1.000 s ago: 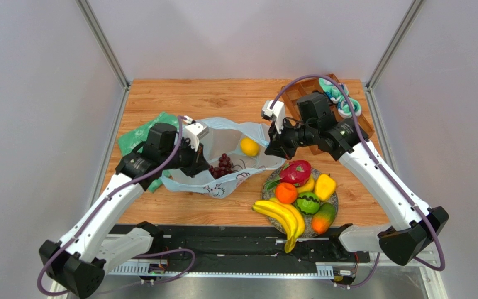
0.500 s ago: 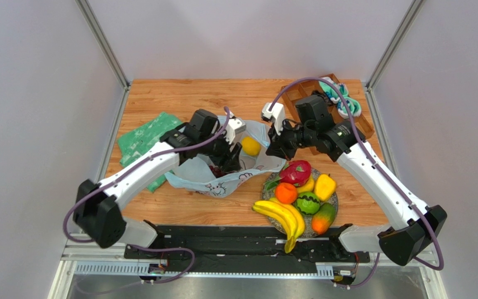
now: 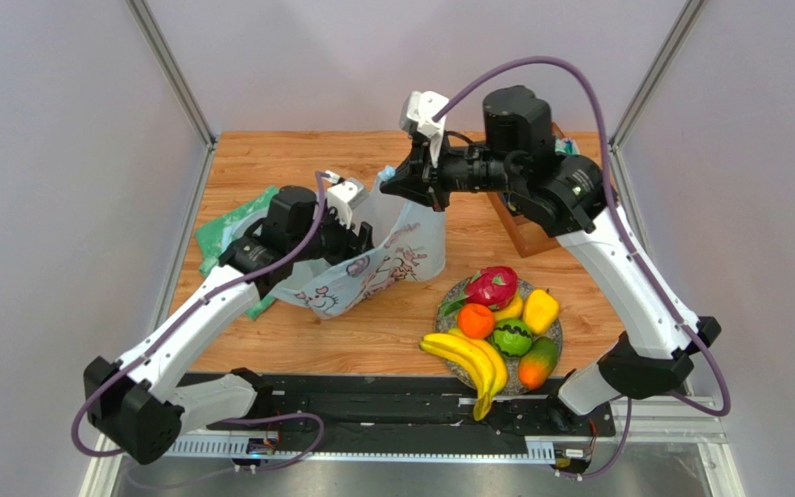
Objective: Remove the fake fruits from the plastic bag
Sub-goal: Adjust the plastic bag at the center of the board.
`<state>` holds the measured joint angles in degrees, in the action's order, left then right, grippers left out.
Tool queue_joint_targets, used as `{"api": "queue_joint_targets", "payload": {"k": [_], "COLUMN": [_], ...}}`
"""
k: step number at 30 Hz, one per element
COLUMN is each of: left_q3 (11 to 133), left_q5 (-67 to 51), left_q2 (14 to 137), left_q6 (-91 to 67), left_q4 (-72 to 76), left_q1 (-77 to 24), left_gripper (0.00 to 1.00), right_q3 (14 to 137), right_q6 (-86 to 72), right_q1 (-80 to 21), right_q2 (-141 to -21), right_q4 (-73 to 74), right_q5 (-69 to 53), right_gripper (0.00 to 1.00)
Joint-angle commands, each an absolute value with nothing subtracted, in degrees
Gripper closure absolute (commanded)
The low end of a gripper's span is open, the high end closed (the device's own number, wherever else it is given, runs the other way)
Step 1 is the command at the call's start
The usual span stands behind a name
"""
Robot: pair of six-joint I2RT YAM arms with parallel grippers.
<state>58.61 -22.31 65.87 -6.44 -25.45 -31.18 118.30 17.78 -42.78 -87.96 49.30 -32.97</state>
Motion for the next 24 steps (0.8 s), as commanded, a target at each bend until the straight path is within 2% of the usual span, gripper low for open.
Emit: {"api": "queue_joint_targets", "payload": {"k": [1, 9, 16, 20, 24], "left_q3": [55.47, 53.96, 55.8, 58.97, 58.71], "left_q5": [-24.88, -27.24, -30.32, -31.54, -36.64], "left_q2": [64.68, 70.74, 79.18, 89.18, 93.51], "left_q6": [-10.53, -9.84, -10.46, -14.14, -18.54], "left_q4": [-22.59, -18.02, -13.89, -12.57, -6.0], "left_q1": [-31.46, -31.55, -34.79, -35.51, -35.95], "left_gripper": [0.21, 0.21, 0.21, 0.21, 0.19], "right_q3": [118.14, 82.76, 73.4, 74.09, 72.69], "right_q6": [15.47, 23.55, 20.13, 20.65, 21.18], "right_q1": [-45.34, -43.42, -43.15, -43.16, -43.07], "right_q2": [-86.57, -75.42, -69.8, -68.38, -67.15], "right_q4": [43.85, 45.35, 48.86, 54.65, 56.34], "right_q5": [-35.25, -22.51, -23.12, -22.59, -21.71], "right_gripper": [1.0, 1.0, 1.0, 1.0, 1.0]}}
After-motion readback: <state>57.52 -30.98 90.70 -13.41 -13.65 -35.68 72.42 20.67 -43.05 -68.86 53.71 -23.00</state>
